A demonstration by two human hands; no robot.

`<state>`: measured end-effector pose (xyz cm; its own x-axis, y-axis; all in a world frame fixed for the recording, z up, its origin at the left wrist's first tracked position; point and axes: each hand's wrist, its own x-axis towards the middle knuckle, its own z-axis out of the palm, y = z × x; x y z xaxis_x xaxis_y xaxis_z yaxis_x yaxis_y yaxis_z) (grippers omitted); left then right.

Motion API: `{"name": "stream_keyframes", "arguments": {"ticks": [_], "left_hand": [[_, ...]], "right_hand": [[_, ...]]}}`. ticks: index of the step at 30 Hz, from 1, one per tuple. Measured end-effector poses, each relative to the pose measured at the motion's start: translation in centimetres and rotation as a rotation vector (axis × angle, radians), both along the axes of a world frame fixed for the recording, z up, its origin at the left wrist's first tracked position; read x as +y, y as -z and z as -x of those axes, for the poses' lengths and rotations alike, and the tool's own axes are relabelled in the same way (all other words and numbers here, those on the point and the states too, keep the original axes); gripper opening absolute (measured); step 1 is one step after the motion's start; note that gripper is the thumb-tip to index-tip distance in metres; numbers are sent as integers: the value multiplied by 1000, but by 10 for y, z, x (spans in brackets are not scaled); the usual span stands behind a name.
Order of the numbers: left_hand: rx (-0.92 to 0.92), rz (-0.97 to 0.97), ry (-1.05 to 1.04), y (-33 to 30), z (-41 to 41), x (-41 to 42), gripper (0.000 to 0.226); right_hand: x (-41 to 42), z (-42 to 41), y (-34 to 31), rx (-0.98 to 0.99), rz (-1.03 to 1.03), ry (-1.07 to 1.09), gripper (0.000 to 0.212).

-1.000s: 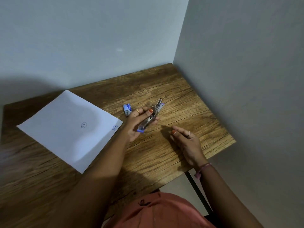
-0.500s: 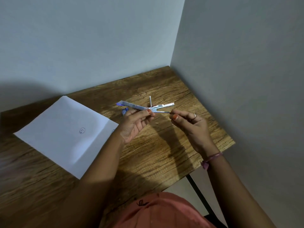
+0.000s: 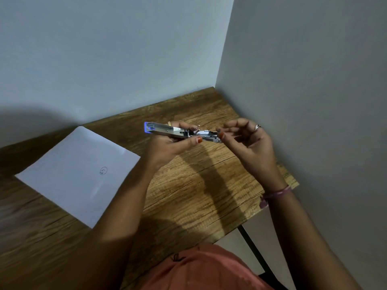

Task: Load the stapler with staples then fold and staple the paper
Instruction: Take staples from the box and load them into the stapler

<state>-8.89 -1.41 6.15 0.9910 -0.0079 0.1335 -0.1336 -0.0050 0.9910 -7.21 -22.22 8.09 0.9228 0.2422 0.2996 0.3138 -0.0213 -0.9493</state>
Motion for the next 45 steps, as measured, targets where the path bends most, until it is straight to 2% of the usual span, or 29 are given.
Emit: {"name": "stream_keyframes", "arguments": {"ticks": [6, 13, 18, 23, 30, 42, 45], "left_hand": [[-113, -105, 33, -19, 3, 0, 26], [-145, -141, 50, -22, 3, 2, 22], [-110, -120, 72, -21, 3, 0, 22], [-99, -117, 125, -22, 4, 0, 22], [-50, -82, 151, -17, 2, 2, 23], [40, -26, 149, -11, 3, 5, 29], [26, -17, 158, -12, 5, 7, 28]], "right_hand": [[7, 2, -15, -301, 337, 75, 21], [5, 7, -24, -427, 489, 122, 15], [2, 8, -29, -381, 547, 76, 16], [-2, 7, -39, -483, 677, -28, 17], [0, 5, -49, -479, 775, -123, 11], [-2, -3, -42, -412, 768, -239, 15], [-9, -6, -43, -285, 660, -287, 21]]}}
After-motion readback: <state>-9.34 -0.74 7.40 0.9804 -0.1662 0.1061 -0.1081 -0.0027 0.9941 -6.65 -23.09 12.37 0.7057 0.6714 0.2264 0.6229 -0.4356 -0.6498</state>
